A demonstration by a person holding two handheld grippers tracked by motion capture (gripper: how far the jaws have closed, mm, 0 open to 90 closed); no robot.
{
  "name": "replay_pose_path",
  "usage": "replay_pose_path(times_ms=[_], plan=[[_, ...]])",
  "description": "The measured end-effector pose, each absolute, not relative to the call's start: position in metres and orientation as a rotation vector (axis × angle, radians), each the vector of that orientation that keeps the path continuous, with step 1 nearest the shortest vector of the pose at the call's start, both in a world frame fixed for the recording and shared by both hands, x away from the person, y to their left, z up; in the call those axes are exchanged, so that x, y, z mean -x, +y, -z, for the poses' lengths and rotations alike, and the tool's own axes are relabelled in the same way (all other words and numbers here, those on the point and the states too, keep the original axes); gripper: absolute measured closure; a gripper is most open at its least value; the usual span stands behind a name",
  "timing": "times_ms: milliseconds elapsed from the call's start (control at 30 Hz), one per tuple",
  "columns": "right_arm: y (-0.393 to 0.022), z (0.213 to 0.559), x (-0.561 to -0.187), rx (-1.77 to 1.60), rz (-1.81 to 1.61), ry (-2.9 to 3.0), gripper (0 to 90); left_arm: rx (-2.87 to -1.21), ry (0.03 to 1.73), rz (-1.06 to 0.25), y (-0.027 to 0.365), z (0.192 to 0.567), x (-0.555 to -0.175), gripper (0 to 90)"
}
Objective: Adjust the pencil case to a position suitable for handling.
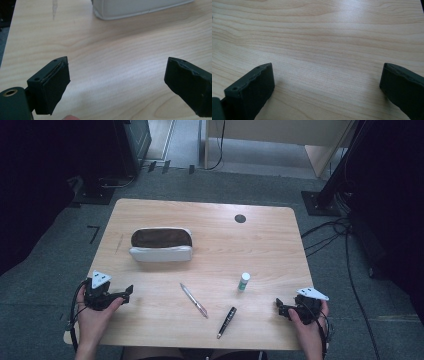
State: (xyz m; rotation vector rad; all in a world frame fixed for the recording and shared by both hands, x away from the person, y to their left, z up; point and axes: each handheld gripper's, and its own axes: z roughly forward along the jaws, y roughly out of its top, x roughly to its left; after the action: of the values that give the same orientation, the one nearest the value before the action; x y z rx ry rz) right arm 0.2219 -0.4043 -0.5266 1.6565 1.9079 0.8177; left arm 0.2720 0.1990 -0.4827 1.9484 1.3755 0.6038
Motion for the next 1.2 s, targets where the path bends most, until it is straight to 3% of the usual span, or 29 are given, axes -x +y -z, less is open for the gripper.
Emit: replay_pose_path(times_ms=[100, 200, 667, 1200], plan=[[-0.404, 0.527, -0.222, -1.656, -0.818, 1.908, 0.0, -1.951, 1.357, -0.602, 0.194, 0.479, -0.281, 6.4], [-0.404, 0.527, -0.222, -1.655, -0.818, 1.908, 0.0, -1.93, 1.339, -0.613, 0.19, 0.476, -0.289, 13.5], [-0.404, 0.527, -0.222, -1.656, -0.818, 1.908, 0.0, -1.956, 1.237, -0.565, 0.174, 0.47, -0.33, 13.6], [-0.404, 0.527, -0.222, -1.653, -0.819, 1.908, 0.0, -2.011, 1.188, -0.625, 0.165, 0.47, -0.361, 14.2]])
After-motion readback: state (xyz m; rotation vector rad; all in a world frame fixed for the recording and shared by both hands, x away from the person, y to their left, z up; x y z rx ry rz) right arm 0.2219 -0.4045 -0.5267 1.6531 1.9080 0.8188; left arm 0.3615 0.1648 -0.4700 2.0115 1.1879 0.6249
